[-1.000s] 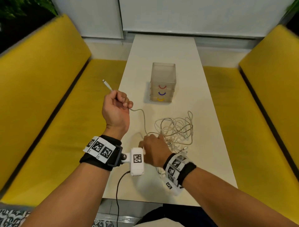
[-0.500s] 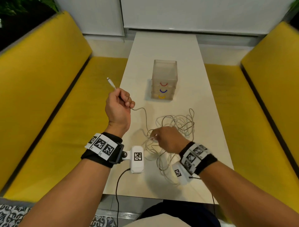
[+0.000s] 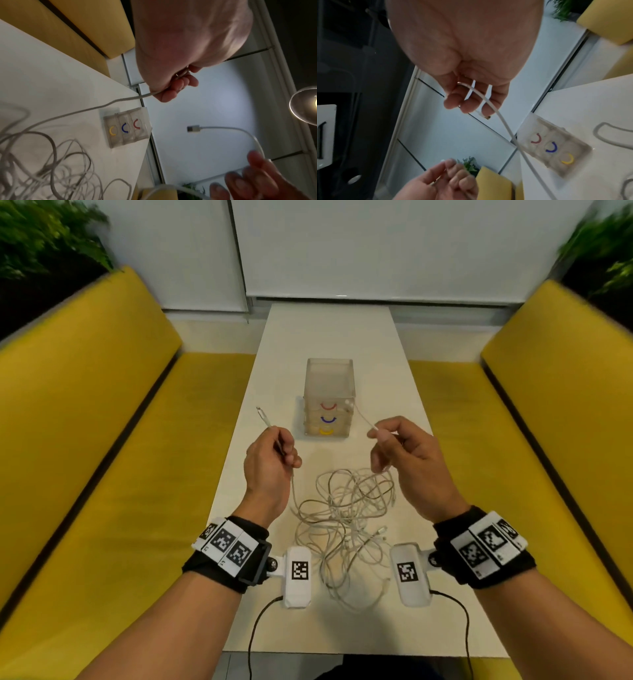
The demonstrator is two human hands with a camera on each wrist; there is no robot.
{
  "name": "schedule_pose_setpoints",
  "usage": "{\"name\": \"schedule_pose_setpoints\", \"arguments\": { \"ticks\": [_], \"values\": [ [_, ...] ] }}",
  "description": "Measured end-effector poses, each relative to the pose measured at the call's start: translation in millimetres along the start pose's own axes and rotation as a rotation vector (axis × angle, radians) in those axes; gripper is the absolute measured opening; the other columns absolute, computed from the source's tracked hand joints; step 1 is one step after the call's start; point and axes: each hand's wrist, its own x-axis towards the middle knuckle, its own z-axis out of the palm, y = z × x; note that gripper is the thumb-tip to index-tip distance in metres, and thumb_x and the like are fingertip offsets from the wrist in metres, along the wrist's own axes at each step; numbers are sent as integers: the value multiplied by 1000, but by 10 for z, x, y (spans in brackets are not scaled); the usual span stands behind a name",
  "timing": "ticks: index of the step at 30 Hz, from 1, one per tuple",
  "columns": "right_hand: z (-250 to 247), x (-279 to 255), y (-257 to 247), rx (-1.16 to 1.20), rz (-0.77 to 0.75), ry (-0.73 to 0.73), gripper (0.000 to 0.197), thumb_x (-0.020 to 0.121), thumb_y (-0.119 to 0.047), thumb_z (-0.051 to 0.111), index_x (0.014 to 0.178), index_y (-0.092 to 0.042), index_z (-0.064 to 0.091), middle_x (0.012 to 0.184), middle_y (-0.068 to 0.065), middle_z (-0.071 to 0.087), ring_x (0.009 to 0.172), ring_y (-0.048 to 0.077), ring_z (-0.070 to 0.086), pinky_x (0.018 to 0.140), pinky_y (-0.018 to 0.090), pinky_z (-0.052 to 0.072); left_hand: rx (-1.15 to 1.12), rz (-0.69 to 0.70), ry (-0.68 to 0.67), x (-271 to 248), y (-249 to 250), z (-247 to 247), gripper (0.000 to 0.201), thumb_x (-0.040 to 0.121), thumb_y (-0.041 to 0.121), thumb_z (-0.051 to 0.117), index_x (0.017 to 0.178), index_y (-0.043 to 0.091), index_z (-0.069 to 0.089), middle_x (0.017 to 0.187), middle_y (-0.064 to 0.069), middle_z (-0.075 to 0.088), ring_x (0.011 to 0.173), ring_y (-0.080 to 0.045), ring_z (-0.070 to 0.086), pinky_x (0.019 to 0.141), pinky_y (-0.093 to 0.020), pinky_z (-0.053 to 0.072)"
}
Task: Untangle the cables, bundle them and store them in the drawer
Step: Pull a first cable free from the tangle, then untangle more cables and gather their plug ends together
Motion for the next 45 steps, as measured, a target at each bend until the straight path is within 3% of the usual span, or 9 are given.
{"name": "schedule_pose_setpoints", "arguments": {
  "ticks": [6,14,18,21,28,32,38,42,45],
  "values": [
    [315,-57,68,-132,-42,-141,11,100,-5,57,105,0,66,63,10,64,54,16,55,57,25,42,-80,-100,-179,-166,44,300,51,108,44,36,85,8,64,67,-2,39,60,-15,36,60,-30,32],
    [326,-117,439,-332,80,-259,21,99,-26,62,89,-11,73,59,-6,59,53,4,50,60,26,42,-55,-10,-188,-212,168,353,43,112,36,29,77,15,42,61,0,34,52,-15,35,54,-28,40],
    [185,-173,536,-307,158,-223,30,97,-25,65,80,-2,73,58,-16,57,57,-1,49,61,15,39,-59,-12,-149,-188,218,248,43,110,42,29,76,19,41,57,5,24,47,-8,18,42,-23,20],
    [113,-182,577,-346,181,-231,30,96,-28,67,71,-11,71,66,-9,63,65,3,56,69,23,46,-82,1,-121,-147,261,186,42,111,40,29,76,20,41,56,6,24,46,-7,17,41,-22,17],
    [-278,-207,683,-491,293,-231,44,94,-33,69,60,-9,55,45,-15,40,46,2,34,53,20,34,-201,158,4,47,754,44,44,111,40,29,73,22,43,55,8,26,48,-10,17,41,-24,19],
    [-612,-304,811,-565,371,-181,36,96,-33,66,67,-11,63,59,4,59,58,13,52,63,30,44,-240,231,36,153,996,-90,46,111,42,26,73,23,43,57,7,24,49,-11,16,42,-24,19],
    [-814,-306,859,-817,410,-116,30,98,-35,62,71,-25,64,98,1,61,94,16,57,79,30,38,-232,258,65,163,1060,-122,45,111,41,26,74,23,44,57,7,23,49,-11,15,42,-24,20],
    [-790,-273,878,-880,510,-163,19,102,-29,55,91,-22,69,98,4,67,85,18,60,62,25,40,-209,269,53,130,1050,-69,45,111,41,27,74,23,45,58,6,23,51,-11,14,44,-25,17],
    [-710,-203,740,-726,419,-95,24,103,-22,54,86,-21,71,84,-1,71,79,17,64,64,27,48,-196,264,40,104,1016,-17,46,111,41,28,72,22,46,57,6,23,50,-11,13,44,-26,16]
  ]
}}
